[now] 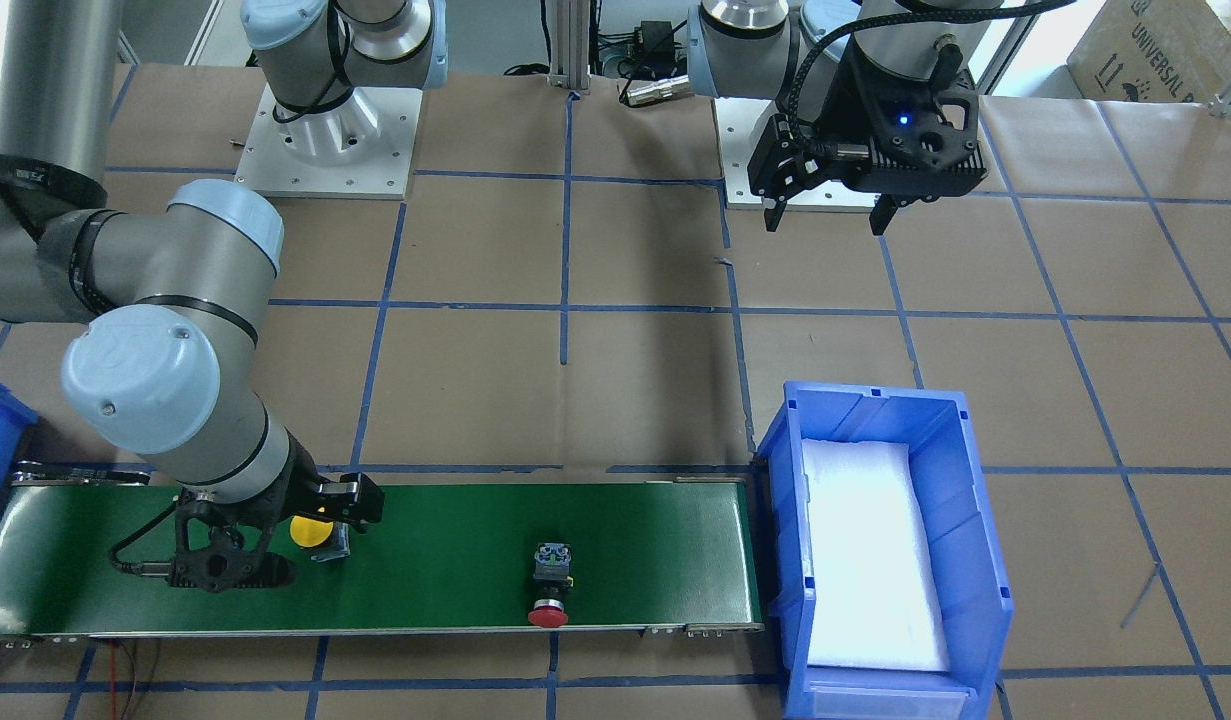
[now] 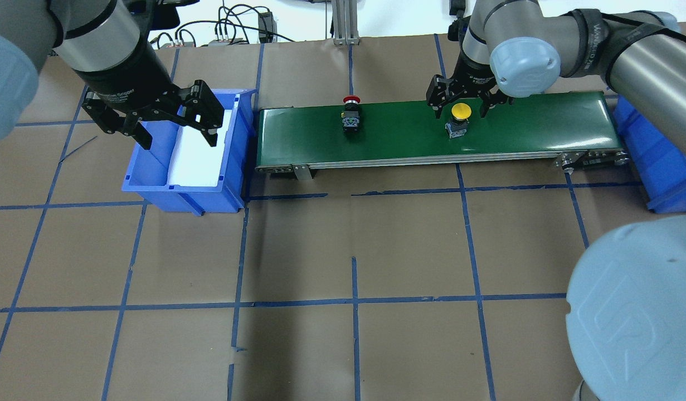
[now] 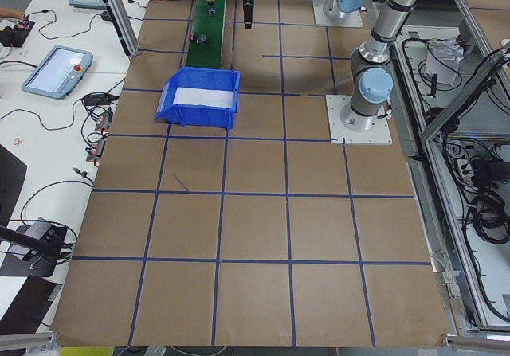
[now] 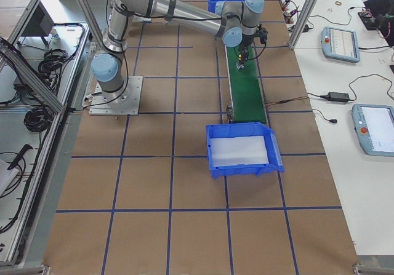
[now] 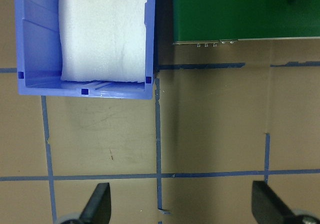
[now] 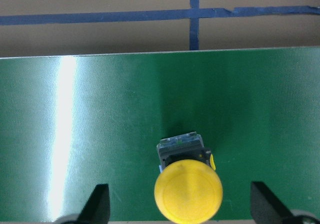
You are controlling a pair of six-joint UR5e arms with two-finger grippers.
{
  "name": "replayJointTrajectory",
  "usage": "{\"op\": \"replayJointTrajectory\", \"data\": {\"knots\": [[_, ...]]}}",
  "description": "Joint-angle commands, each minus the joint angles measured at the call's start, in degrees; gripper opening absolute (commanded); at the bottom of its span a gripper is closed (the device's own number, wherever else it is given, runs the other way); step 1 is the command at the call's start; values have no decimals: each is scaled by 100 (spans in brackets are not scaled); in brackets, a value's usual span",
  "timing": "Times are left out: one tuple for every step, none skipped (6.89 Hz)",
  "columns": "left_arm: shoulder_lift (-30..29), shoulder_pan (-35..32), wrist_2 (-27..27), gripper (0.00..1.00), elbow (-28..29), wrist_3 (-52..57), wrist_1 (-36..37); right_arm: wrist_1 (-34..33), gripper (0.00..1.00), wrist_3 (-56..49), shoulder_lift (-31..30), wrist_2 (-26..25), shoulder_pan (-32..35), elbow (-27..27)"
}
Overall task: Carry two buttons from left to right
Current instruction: 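Grasp the yellow button on the moving conveyor with the right gripper, then carry the yellow button into the far-end blue bin and release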
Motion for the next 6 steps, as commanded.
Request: {"op": "replayJointTrajectory", "data": {"knots": [[7,263,122,100,47,112,-88,-9,21,-397,-36,-338,-122,14],[7,300,113,100,39,113,-88,18,9,-592,-53,-402,-236,14],[7,370,122,100,48,122,-88,88,8,-637,-149,-367,-402,-12],[7,380,122,100,39,122,-88,306,8,-681,-394,-332,-534,-12],[15,380,139,100,39,122,-88,630,8,-812,-718,-375,-744,-12],[16,406,139,100,48,122,-79,1103,8,-1187,-1183,-367,-1164,-12]]}}
